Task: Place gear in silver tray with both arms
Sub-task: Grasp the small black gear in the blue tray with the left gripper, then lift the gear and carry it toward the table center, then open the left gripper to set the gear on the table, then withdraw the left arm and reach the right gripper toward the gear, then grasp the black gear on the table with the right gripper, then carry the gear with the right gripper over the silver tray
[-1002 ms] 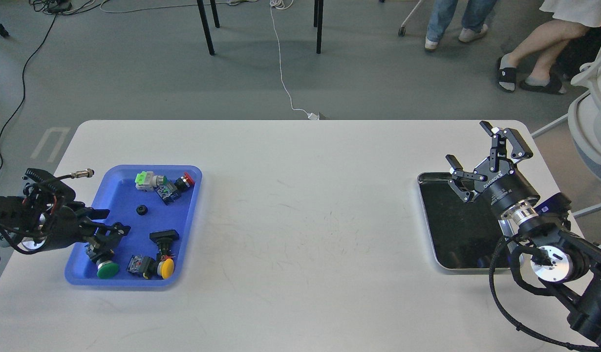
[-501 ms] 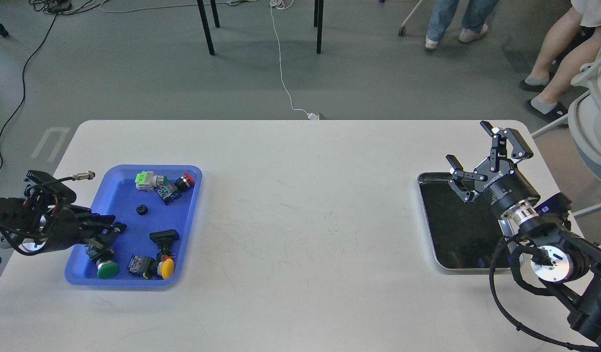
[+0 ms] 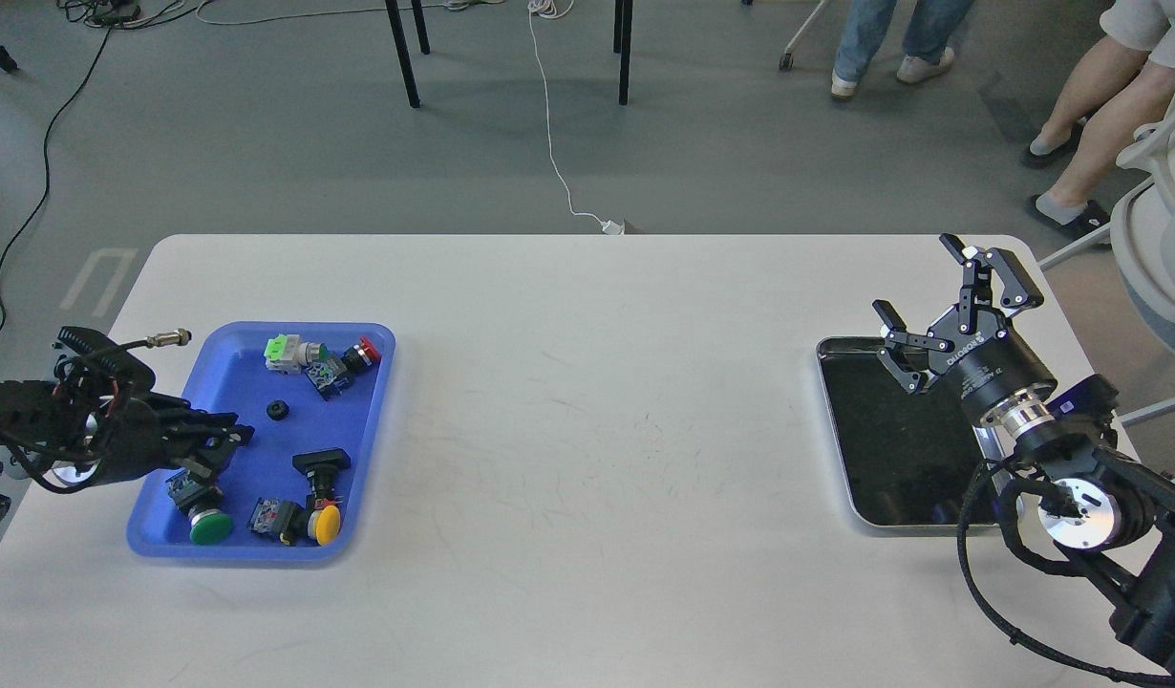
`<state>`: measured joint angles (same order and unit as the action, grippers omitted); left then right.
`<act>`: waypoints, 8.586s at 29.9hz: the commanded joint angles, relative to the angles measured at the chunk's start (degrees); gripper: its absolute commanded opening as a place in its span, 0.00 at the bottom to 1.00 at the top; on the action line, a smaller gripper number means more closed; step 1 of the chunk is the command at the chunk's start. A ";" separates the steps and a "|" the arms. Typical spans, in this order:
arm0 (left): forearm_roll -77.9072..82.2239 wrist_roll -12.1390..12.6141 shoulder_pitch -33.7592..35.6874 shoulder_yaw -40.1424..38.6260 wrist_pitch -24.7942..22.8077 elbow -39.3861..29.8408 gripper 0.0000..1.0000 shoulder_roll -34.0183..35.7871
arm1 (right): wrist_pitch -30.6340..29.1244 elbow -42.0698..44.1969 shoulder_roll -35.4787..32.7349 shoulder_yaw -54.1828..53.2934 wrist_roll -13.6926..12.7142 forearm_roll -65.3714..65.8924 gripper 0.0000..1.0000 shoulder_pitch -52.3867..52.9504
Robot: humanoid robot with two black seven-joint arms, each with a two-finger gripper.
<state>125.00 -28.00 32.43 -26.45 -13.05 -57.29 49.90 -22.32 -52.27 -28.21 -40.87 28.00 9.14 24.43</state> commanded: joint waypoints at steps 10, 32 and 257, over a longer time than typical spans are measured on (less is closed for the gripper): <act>0.00 0.00 14.06 -0.09 -0.39 -10.37 0.19 1.52 | 0.00 0.07 -0.01 -0.70 0.00 0.00 0.99 0.09; 0.00 0.00 29.18 14.15 -10.50 -4.24 0.19 -30.72 | -0.09 -0.20 -5.19 13.44 0.00 0.00 0.99 19.59; -82.90 2.95 -20.56 -39.55 -5.40 -11.96 0.98 -28.10 | 36.91 5.60 28.21 96.77 0.00 50.10 0.20 51.85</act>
<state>42.10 -25.05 11.86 -66.01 -18.46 -69.26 21.90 14.56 -46.56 -0.03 56.52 27.90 59.35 75.70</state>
